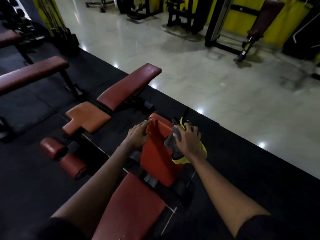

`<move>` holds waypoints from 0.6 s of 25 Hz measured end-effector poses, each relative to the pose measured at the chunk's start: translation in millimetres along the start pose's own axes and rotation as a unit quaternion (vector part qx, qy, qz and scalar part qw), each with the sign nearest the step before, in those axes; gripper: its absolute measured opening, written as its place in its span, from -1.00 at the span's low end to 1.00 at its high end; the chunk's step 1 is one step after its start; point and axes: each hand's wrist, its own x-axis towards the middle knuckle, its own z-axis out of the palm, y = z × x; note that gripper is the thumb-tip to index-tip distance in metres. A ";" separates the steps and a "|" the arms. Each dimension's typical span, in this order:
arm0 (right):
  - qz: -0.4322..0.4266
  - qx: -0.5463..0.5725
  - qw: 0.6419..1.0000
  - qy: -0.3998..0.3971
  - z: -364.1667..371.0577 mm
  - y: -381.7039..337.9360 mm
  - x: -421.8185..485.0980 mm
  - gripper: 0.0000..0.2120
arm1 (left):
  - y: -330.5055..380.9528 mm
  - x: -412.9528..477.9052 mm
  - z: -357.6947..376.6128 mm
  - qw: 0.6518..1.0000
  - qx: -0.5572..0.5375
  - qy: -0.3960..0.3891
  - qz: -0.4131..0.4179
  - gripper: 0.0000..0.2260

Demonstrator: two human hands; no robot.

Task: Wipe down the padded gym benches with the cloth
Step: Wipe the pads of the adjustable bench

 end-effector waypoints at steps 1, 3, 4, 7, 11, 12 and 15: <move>0.010 0.001 1.000 0.008 2.4 -4.7 8.3 -0.60 | -5.2 7.6 6.2 1.000 0.004 -0.011 0.000 -0.31; 0.007 0.014 1.000 0.018 6.1 -16.0 33.6 -0.63 | -19.8 24.1 17.9 1.000 0.011 -0.026 0.002 -0.32; -0.001 0.015 1.000 0.019 7.9 -22.4 46.0 -0.64 | -25.5 29.8 22.2 0.999 0.019 -0.031 0.003 -0.32; -0.029 -0.002 0.999 0.036 17.3 -38.5 65.3 -0.62 | -41.6 42.4 33.5 0.999 0.035 -0.037 0.003 -0.29; -0.087 -0.060 0.994 0.020 27.0 -26.7 37.8 -0.41 | -52.6 39.3 49.8 0.998 0.010 -0.047 0.039 -0.10; -0.097 -0.071 0.993 0.016 28.8 -22.6 35.1 -0.40 | -55.6 39.2 53.2 0.998 -0.009 -0.047 0.046 -0.07; -0.076 -0.076 0.993 0.045 42.3 -38.2 55.5 -0.48 | -70.3 36.8 68.1 0.996 -0.069 -0.025 0.058 -0.10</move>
